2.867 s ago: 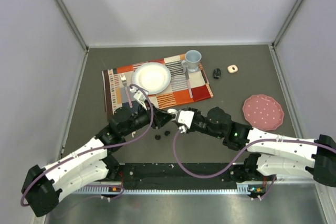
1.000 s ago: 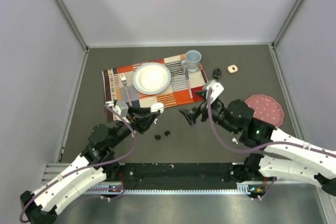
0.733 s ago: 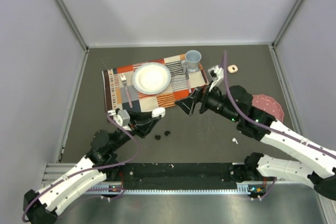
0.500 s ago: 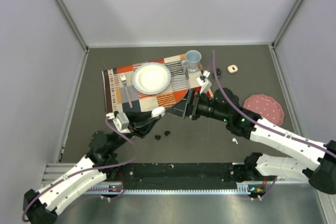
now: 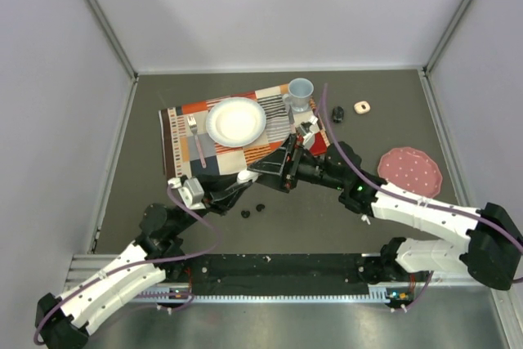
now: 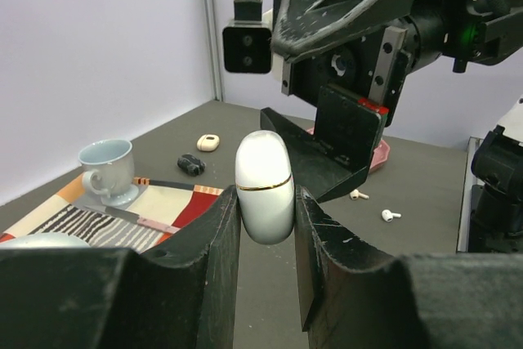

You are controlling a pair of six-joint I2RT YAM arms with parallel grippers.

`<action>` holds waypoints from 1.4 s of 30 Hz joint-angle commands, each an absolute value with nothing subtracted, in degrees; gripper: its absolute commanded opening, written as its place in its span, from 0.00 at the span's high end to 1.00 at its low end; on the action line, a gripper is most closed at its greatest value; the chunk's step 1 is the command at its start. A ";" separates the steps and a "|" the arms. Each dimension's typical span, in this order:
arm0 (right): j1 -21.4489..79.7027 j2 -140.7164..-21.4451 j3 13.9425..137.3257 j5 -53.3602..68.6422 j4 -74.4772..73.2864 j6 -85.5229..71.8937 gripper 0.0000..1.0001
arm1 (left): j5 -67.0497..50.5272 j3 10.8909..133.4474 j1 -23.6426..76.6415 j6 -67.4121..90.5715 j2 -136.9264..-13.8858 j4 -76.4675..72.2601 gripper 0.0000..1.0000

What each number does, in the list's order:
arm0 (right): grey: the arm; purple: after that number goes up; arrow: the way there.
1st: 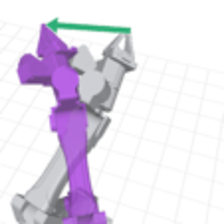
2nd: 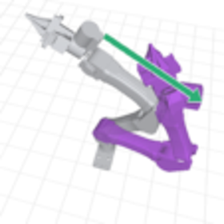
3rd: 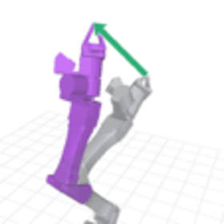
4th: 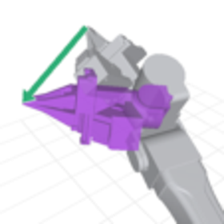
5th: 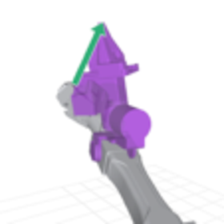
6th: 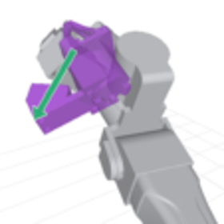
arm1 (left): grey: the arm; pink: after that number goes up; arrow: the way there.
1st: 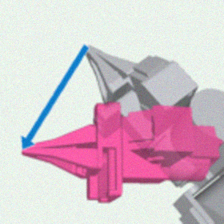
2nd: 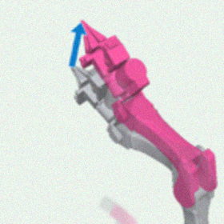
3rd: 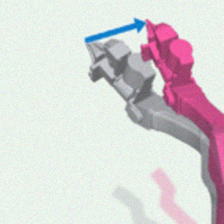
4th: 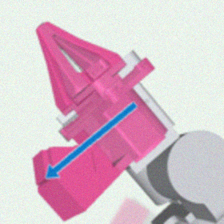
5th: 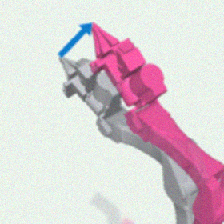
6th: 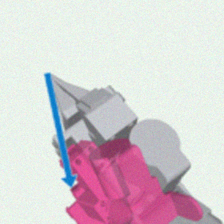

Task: Insert the wireless bluetooth earbuds into the charging case
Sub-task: Pass from the left arm to the right

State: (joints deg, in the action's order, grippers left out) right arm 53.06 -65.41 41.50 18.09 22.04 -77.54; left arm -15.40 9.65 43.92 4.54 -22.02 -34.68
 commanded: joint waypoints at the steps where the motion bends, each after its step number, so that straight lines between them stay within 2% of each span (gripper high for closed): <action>1: 52.91 -68.02 42.10 18.90 27.16 -82.52 0.03 | -16.26 11.16 44.12 4.66 -21.80 -38.93 1.00; 6: 53.17 -68.64 41.48 17.93 28.12 -83.94 0.12 | -16.17 11.07 44.12 4.57 -21.88 -39.29 1.00; 7: 53.17 -68.47 41.14 17.49 28.82 -84.11 0.17 | -16.26 11.07 44.03 4.57 -21.88 -39.29 1.00; 11: 53.35 -68.55 40.87 17.05 29.09 -84.64 0.27 | -16.17 11.07 44.03 4.57 -22.06 -39.29 1.00; 22: 53.52 -70.84 40.70 19.42 32.52 -86.66 0.36 | -16.26 10.99 44.03 5.45 -22.50 -39.38 1.00; 25: 53.61 -71.19 40.26 19.86 34.10 -87.45 0.44 | -15.91 10.90 44.03 5.45 -22.41 -39.20 1.00; 31: 53.79 -71.72 39.99 20.65 36.03 -88.24 0.52 | -15.29 11.07 44.12 5.45 -22.41 -38.58 1.00; 33: 53.79 -71.63 39.99 20.83 36.56 -88.16 0.62 | -15.12 11.07 44.12 5.45 -22.41 -38.23 1.00; 42: 54.14 -71.63 40.78 20.57 34.72 -85.96 0.64 | -14.68 11.78 44.03 7.12 -23.38 -36.65 0.76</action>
